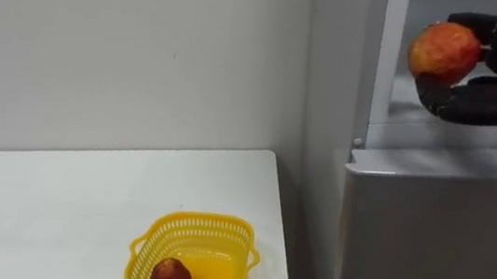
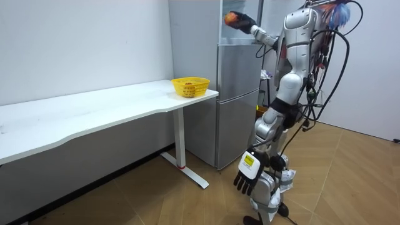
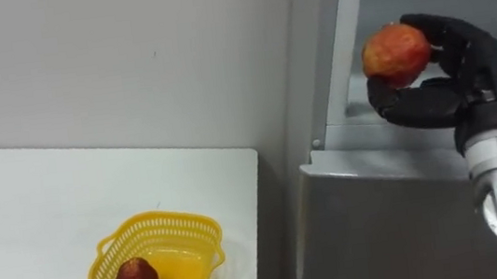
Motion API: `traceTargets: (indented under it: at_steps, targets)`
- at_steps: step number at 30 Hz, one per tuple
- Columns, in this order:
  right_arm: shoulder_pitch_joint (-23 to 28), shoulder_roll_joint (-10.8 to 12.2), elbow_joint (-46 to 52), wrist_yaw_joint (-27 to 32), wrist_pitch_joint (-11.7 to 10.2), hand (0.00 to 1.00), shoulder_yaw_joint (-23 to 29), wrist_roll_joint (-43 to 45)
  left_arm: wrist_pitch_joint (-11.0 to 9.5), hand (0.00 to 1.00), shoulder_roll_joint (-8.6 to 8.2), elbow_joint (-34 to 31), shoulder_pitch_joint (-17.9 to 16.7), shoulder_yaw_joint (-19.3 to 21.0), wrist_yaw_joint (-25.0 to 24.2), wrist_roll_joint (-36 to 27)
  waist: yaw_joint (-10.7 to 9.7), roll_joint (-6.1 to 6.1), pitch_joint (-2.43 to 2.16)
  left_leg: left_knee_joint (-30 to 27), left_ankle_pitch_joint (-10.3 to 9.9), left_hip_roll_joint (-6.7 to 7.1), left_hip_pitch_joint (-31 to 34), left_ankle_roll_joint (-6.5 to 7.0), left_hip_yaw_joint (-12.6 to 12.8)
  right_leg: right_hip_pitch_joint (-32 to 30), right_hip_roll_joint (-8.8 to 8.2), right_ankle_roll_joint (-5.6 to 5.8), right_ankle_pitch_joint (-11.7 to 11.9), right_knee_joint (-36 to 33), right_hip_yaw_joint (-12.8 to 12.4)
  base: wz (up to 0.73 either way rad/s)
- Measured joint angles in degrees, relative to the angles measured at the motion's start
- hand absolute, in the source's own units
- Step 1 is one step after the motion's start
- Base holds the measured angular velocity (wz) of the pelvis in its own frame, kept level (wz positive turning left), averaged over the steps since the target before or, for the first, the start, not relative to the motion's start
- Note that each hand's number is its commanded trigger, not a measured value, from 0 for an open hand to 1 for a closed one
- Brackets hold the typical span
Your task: Retrieve from the upper fridge
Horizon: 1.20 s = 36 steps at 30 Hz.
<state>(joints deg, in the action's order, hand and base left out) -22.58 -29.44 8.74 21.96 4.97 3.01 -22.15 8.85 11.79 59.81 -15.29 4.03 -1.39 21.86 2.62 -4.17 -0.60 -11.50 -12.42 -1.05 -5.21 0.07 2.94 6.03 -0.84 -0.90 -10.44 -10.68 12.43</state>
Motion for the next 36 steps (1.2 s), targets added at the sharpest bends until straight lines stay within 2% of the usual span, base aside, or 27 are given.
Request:
traceTargets:
  at_steps: [5,7,11,13,14,16,19,22,24,25,28,32,36]
  targets:
    - [2.74,2.03,5.88,0.41,-3.52,1.00,1.62,2.76,-1.76,0.00,0.03,2.19,0.04,-0.53,0.93,0.06,-0.87,0.70,0.48,-0.14,0.00,0.02,-0.28,0.00,0.27,0.25,0.07,-0.03,0.02,0.10,-0.79,-0.03]
    - [5.74,4.27,7.87,0.57,-5.68,1.00,2.97,6.27,-2.26,0.00,0.02,3.11,0.32,-0.80,0.88,-0.01,-0.94,0.79,0.52,-0.16,-0.01,0.04,-0.35,0.01,0.36,-0.01,0.11,-0.03,0.02,0.26,-1.13,-0.03]
    - [9.32,4.92,10.17,1.69,-6.65,1.00,3.40,9.19,-3.42,0.00,-0.05,4.62,0.35,-0.92,0.86,-1.16,-1.12,1.30,0.56,-0.09,-0.01,0.09,-0.33,0.02,0.25,-0.54,0.05,-0.03,0.01,0.06,-1.30,-0.04]
    - [10.80,5.41,12.89,2.46,-7.11,1.00,3.29,11.71,-3.98,0.00,-0.27,5.07,0.48,-0.94,0.83,-1.07,-1.11,1.85,0.29,0.23,0.00,0.01,-0.31,0.02,1.06,-0.95,0.15,-0.04,0.02,-0.03,-1.54,-0.10]
    - [11.02,5.68,13.55,2.44,-7.55,1.00,3.29,12.51,-4.12,0.00,-0.35,5.29,0.50,-0.94,0.80,-1.07,-1.11,2.12,0.30,0.26,0.00,-0.01,-0.33,0.02,1.21,-0.98,0.17,-0.04,0.02,-0.03,-1.62,-0.12]
    - [11.84,6.67,15.65,2.45,-9.61,1.00,3.22,16.03,-4.47,0.00,-0.44,6.44,1.05,-0.99,0.70,-1.10,-1.08,2.70,0.07,0.67,0.01,-0.09,-0.52,0.01,1.63,-1.21,0.28,-0.05,0.03,-0.05,-2.14,-0.09]
    - [11.95,7.63,16.76,2.87,-11.11,1.00,2.73,22.76,-5.15,0.00,-0.50,7.90,1.86,-1.02,0.59,-0.83,-0.73,2.44,0.22,0.85,0.03,-0.11,-0.59,-0.01,1.75,-1.23,0.35,-0.05,0.02,0.02,-2.35,-0.06]
    - [11.95,8.83,17.48,2.81,-11.33,1.00,1.49,30.46,-5.50,0.00,-0.43,9.03,2.81,-2.58,0.54,-0.93,-0.66,1.54,0.22,0.84,0.03,-0.07,-0.53,0.00,1.75,-1.15,0.36,-0.05,0.02,0.00,-2.84,-0.01]
    - [11.95,9.47,17.91,2.72,-11.34,1.00,0.06,33.57,-5.38,0.00,-0.41,9.33,3.58,-3.46,0.41,-1.06,-0.55,0.95,0.69,0.83,0.03,-0.06,-0.31,0.00,1.74,-1.35,0.36,-0.04,0.01,0.08,-2.93,0.00]
    - [11.94,9.59,18.24,2.18,-11.33,1.00,-1.39,34.04,-5.39,0.00,-0.36,9.34,3.88,-4.59,0.13,-1.14,-0.39,0.37,0.58,0.84,0.03,-0.04,-0.16,0.01,1.75,-1.38,0.34,-0.04,0.01,0.06,-2.93,0.00]
    - [11.94,9.63,18.99,-0.30,-11.35,1.00,-5.38,34.62,-5.45,0.00,-0.41,9.30,4.93,-7.16,-0.57,-1.53,0.74,-0.26,0.46,0.90,-0.02,-0.02,0.02,0.05,1.80,-1.41,0.32,-0.03,0.02,0.01,-2.77,0.00]
    - [11.85,9.63,19.62,-2.89,-11.48,1.00,-9.13,39.05,-5.67,0.00,-0.37,9.46,6.29,-7.81,-0.52,-1.50,2.69,-0.09,0.50,0.95,-0.03,-0.09,-0.06,0.06,1.64,-1.26,0.36,-0.08,0.07,-0.07,-2.53,0.02]
    - [9.37,9.60,19.63,-6.12,-12.42,1.00,-12.42,43.57,-6.48,0.00,-0.49,10.03,6.81,-8.78,-0.50,-1.48,4.24,0.69,0.63,1.20,-0.02,-0.15,-0.32,0.05,1.51,-1.04,0.40,-0.10,0.08,-0.12,-2.18,0.00]
